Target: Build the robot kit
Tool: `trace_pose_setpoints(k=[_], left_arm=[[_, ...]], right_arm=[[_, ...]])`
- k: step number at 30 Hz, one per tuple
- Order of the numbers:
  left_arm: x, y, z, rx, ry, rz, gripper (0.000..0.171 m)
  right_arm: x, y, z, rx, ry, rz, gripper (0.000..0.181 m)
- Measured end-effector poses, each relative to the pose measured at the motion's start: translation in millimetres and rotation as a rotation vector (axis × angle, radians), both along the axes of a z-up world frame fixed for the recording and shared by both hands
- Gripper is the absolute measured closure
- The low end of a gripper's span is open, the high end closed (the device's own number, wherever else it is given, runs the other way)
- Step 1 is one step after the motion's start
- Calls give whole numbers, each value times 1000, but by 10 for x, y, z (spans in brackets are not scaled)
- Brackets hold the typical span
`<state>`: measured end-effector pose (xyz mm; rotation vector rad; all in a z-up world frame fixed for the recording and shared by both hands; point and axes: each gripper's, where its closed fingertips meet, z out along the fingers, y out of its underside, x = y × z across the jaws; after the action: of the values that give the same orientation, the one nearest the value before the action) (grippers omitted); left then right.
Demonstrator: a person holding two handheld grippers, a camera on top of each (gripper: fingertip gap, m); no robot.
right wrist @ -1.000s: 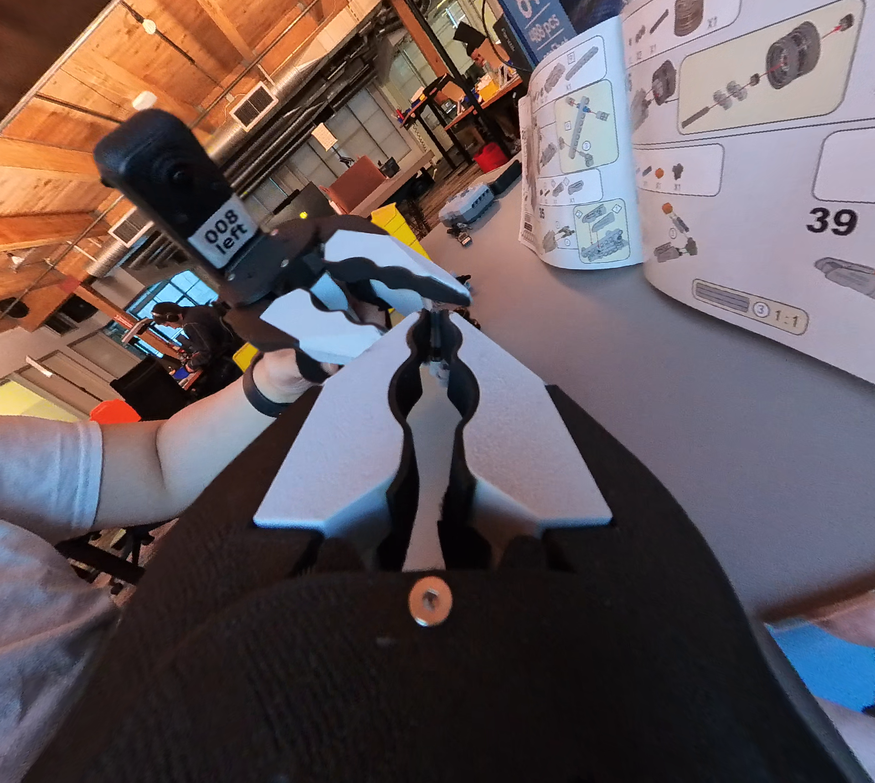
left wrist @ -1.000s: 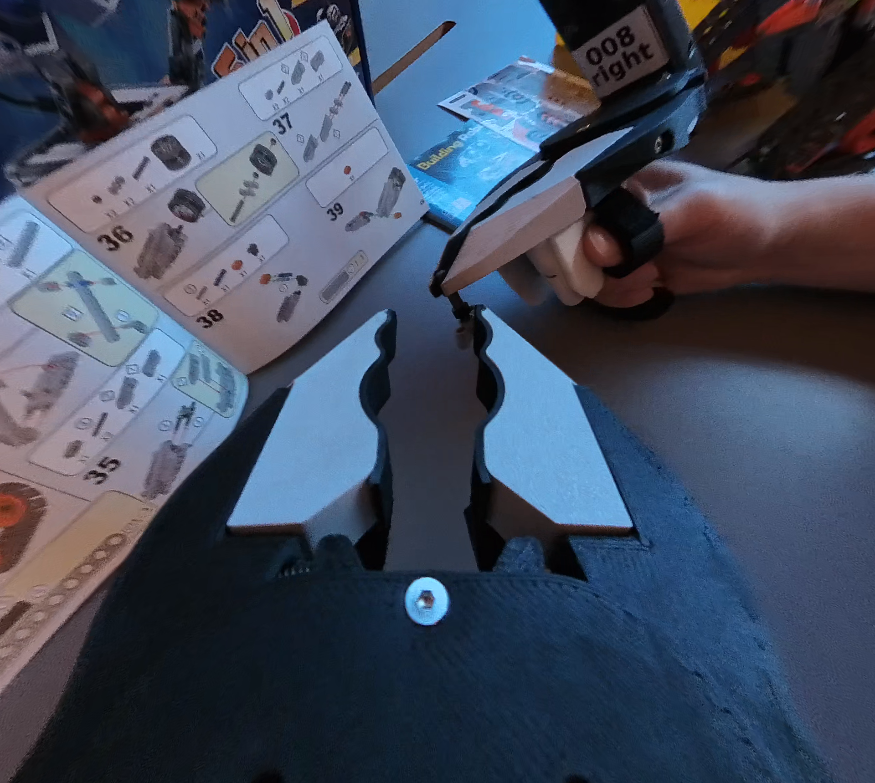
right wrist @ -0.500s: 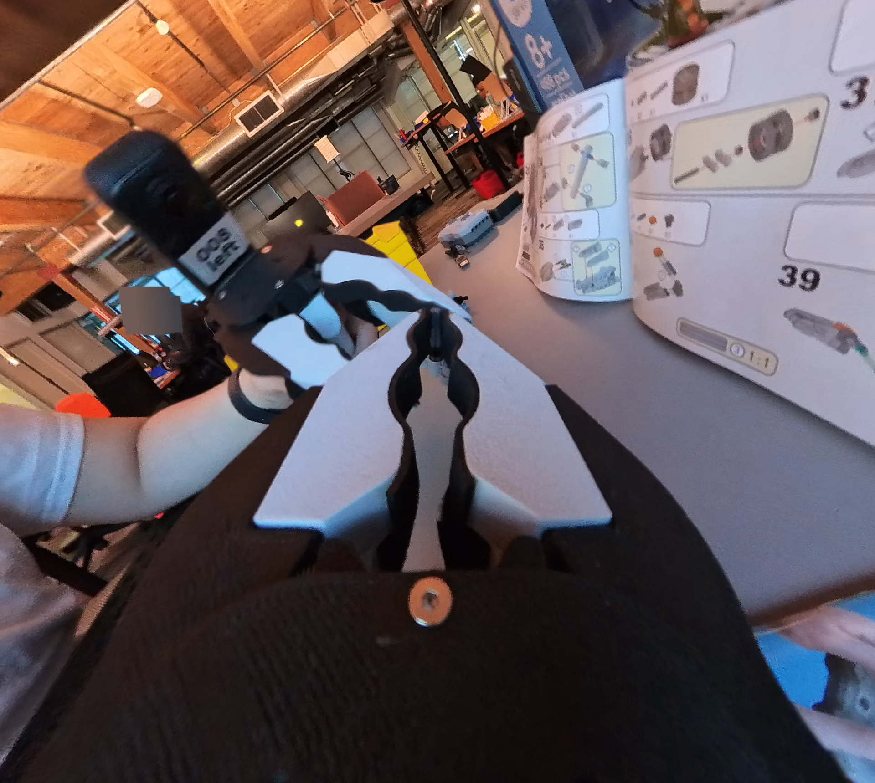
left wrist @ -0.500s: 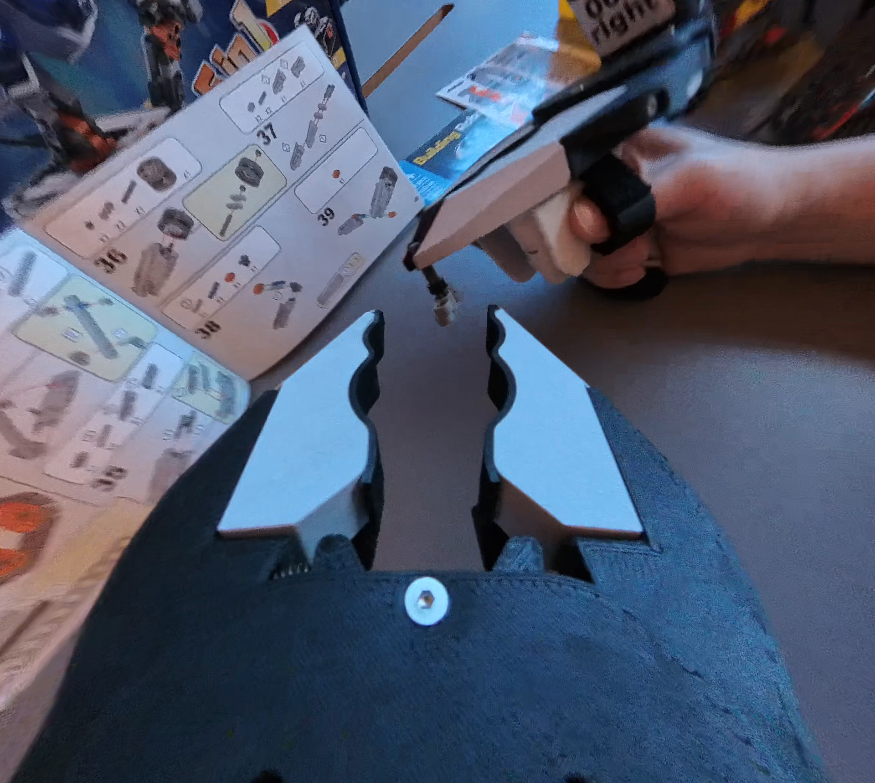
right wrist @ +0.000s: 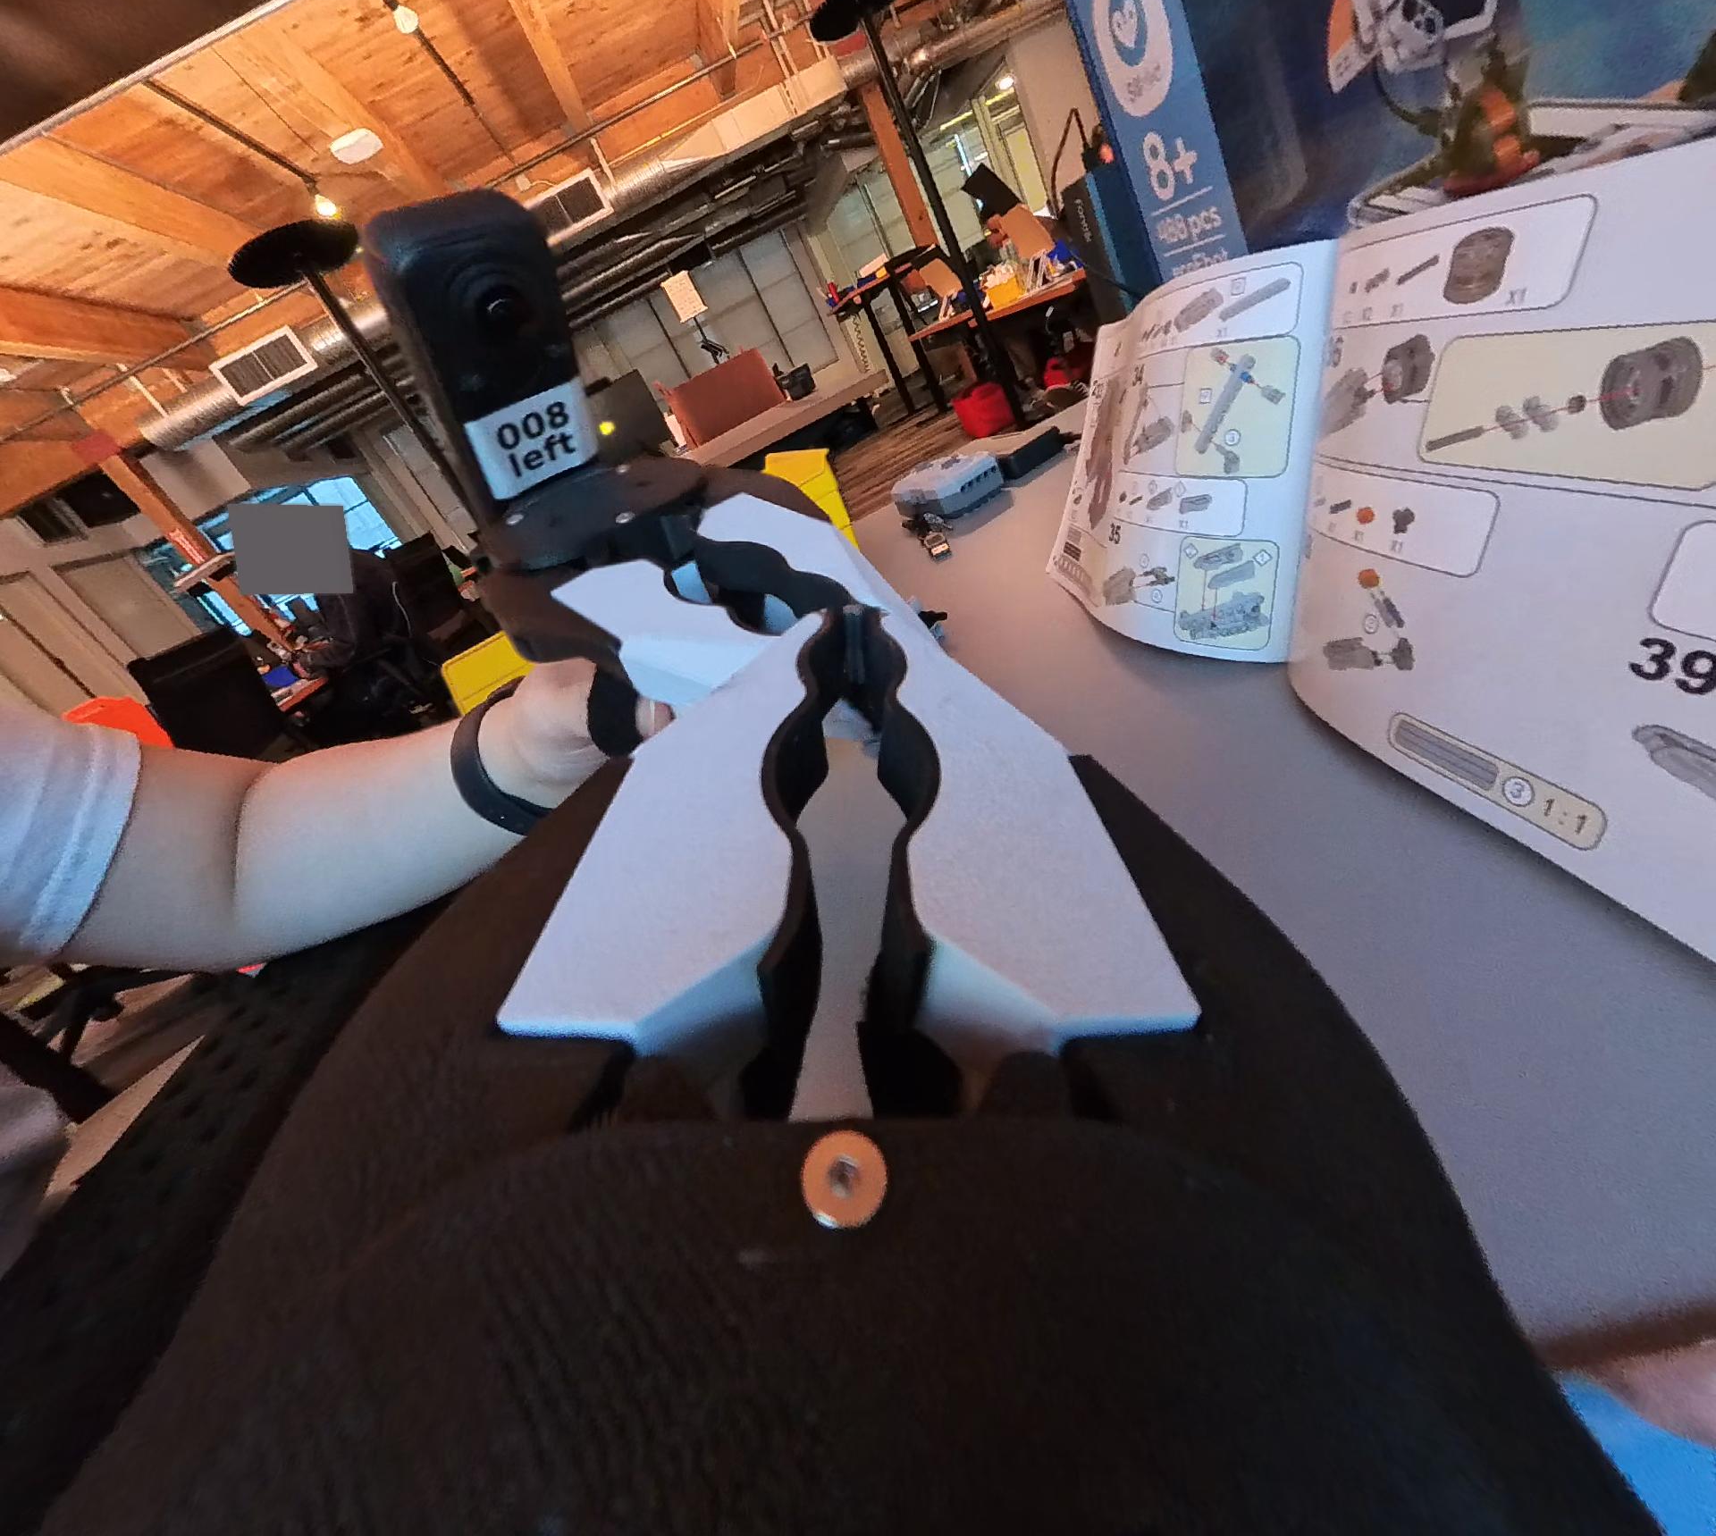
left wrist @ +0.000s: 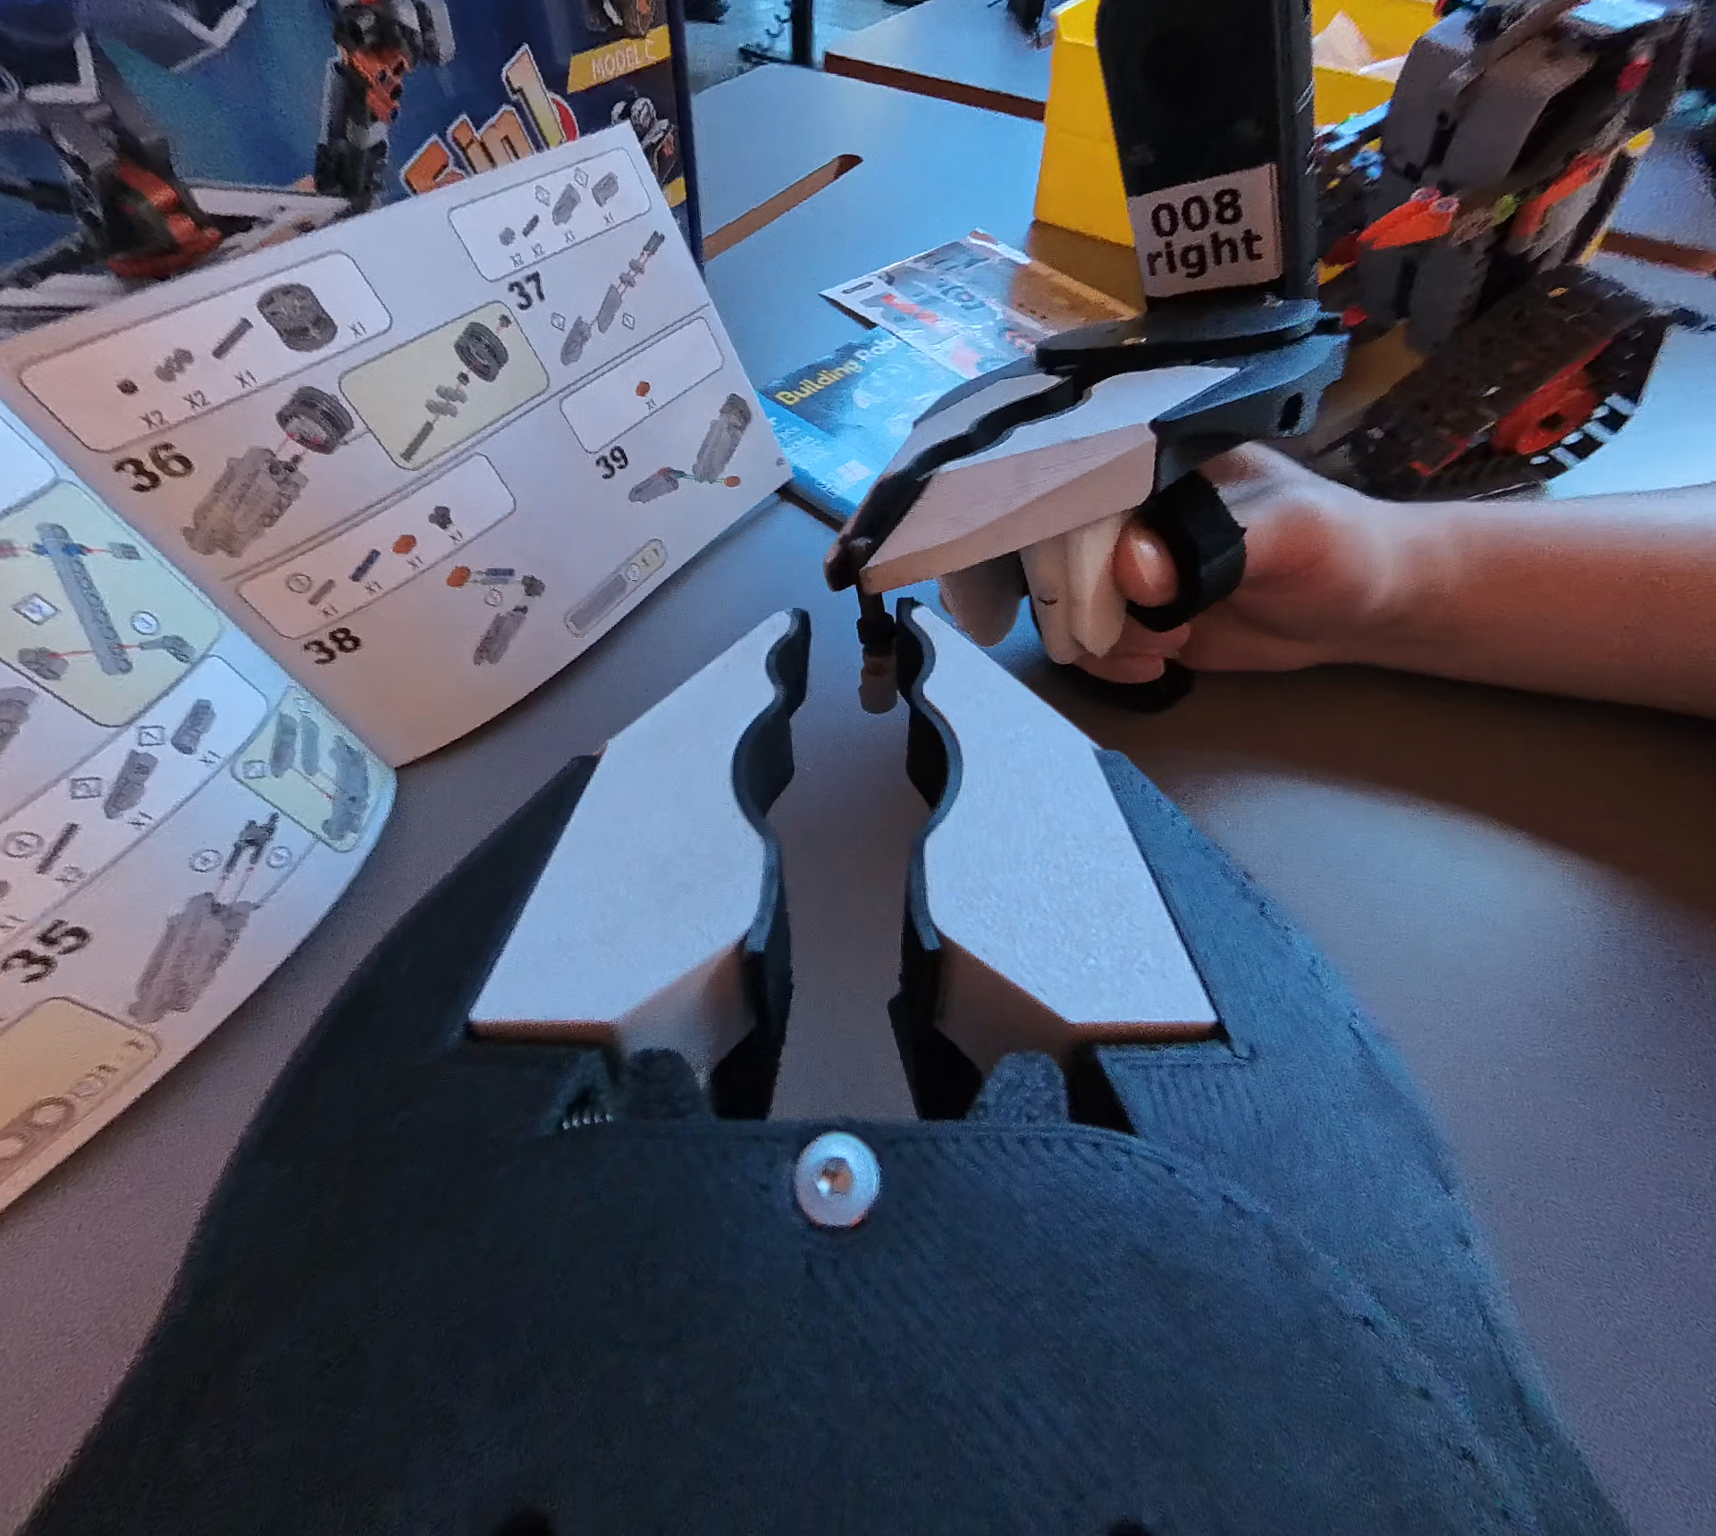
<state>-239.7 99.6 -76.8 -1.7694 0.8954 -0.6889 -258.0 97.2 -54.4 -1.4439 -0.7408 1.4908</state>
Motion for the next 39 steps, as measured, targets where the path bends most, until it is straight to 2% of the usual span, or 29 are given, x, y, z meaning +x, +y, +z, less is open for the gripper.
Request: trace_pose_setpoints(k=[4,13,23,28,30,39], left_arm=[[7,0,23,74,62,24,158],[13,-10,17,87,84,22,160],[74,-80,51,-28,-40,-36,161],[61,-105,84,-79,-99,-61,155],[56,-113,93,-106,-130,-75,166],[54,-163,114,-180,-183,-146,167]], right_arm=[[8,-2,22,7,17,3,178],[2,-2,17,0,18,11,179],[16,-8,50,-2,47,14,178],[-10,-53,63,8,53,31,179],[-4,-49,66,3,57,32,179],[2,-87,87,-35,80,91,178]])
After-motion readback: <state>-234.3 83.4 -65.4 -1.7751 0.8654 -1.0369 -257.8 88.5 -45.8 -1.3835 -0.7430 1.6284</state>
